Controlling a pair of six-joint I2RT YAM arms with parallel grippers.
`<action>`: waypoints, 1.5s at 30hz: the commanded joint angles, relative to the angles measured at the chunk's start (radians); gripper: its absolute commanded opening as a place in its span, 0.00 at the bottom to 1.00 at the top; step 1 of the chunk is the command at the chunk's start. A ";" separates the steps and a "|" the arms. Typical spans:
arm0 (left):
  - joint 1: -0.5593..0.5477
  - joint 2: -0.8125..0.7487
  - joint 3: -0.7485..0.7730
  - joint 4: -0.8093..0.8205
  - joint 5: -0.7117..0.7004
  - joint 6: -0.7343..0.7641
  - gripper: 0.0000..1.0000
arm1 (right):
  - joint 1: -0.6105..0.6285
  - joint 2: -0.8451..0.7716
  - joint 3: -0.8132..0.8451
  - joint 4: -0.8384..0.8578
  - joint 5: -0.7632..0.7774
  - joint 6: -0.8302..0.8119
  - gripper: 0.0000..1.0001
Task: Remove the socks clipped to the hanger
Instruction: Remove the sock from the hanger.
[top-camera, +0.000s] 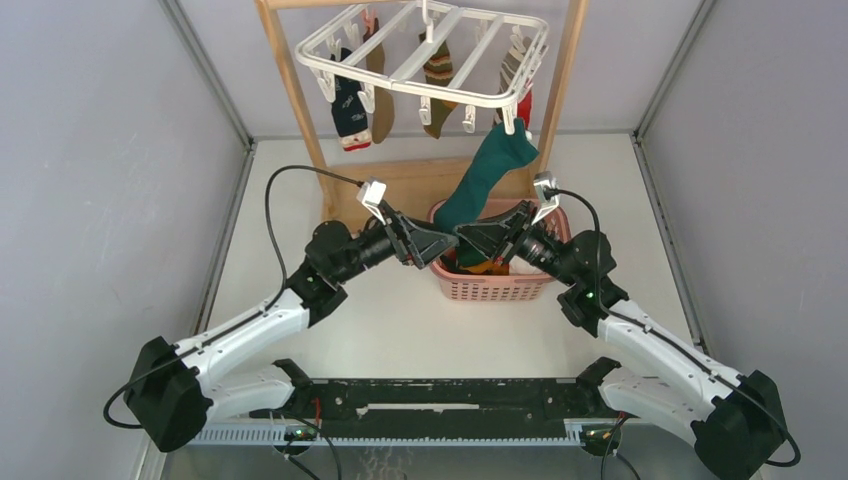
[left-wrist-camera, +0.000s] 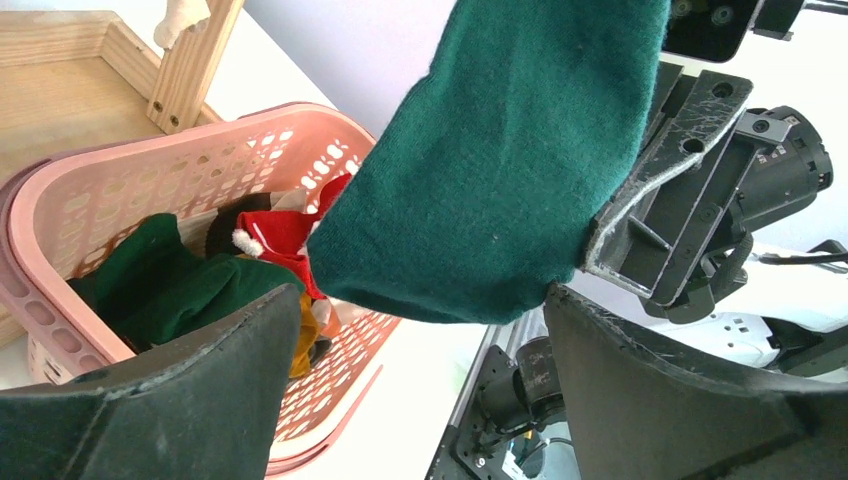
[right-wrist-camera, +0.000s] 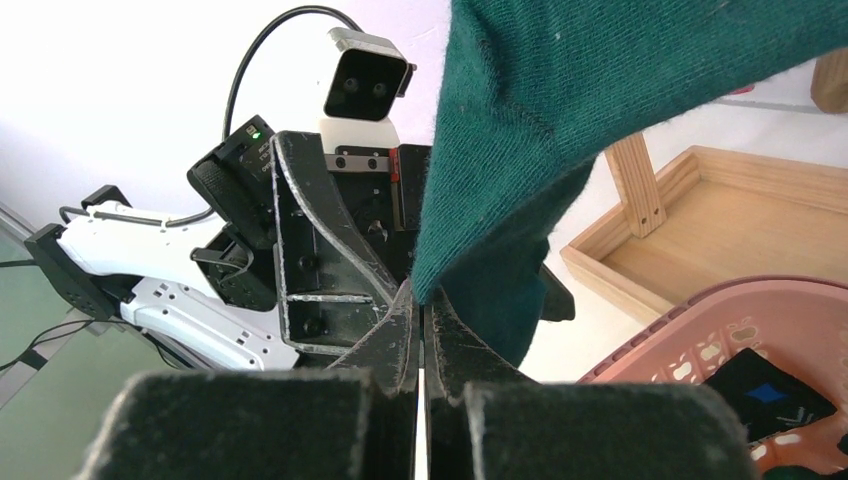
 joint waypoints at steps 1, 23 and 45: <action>-0.004 0.017 0.079 -0.002 -0.007 0.042 0.93 | 0.000 -0.002 0.004 0.055 -0.012 0.014 0.00; -0.004 0.039 0.132 -0.005 -0.008 0.082 0.56 | 0.002 -0.013 0.004 0.011 -0.015 -0.006 0.00; -0.004 0.002 0.144 -0.060 0.011 0.110 0.17 | -0.001 -0.030 0.004 -0.067 0.016 -0.055 0.00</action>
